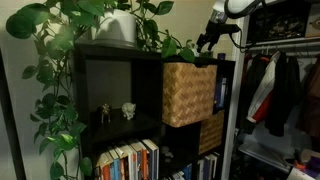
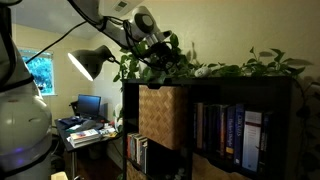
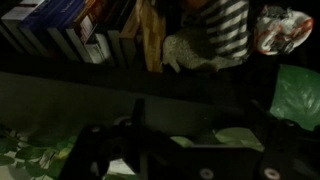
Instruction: Put the three pairs of socks in the basket in the shelf
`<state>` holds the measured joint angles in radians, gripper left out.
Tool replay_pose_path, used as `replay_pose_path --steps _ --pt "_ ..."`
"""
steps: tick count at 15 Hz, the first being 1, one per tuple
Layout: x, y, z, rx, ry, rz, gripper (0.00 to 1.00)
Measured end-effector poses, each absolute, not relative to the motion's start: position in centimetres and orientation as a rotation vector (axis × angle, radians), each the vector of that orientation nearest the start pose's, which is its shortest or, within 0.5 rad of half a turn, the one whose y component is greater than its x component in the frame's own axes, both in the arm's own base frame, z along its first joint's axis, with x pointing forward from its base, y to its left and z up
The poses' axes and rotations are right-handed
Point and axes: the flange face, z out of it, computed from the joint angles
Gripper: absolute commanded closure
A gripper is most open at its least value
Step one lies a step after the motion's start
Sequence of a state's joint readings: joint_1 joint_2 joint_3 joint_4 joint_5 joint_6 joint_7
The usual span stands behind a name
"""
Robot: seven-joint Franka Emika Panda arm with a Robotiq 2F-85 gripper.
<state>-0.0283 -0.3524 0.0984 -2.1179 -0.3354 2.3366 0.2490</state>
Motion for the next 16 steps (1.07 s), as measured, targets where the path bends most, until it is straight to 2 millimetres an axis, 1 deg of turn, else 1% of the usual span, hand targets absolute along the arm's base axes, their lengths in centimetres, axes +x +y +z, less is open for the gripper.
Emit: replay_pose_path --steps 3,5,10,13,16 --pt "49.9 2.4 63.7 -3.217 0.037 -1.101 0.00" --pt "50.6 1.8 63.9 -3.194 0.041 -1.157 0.00" --pt "52.7 0.6 63.0 -3.113 0.033 -1.286 0.00" --pt "53.7 -0.1 62.6 -3.064 0.023 -1.378 0.00" --pt "54.5 -1.0 62.1 -3.038 0.031 -1.425 0.00"
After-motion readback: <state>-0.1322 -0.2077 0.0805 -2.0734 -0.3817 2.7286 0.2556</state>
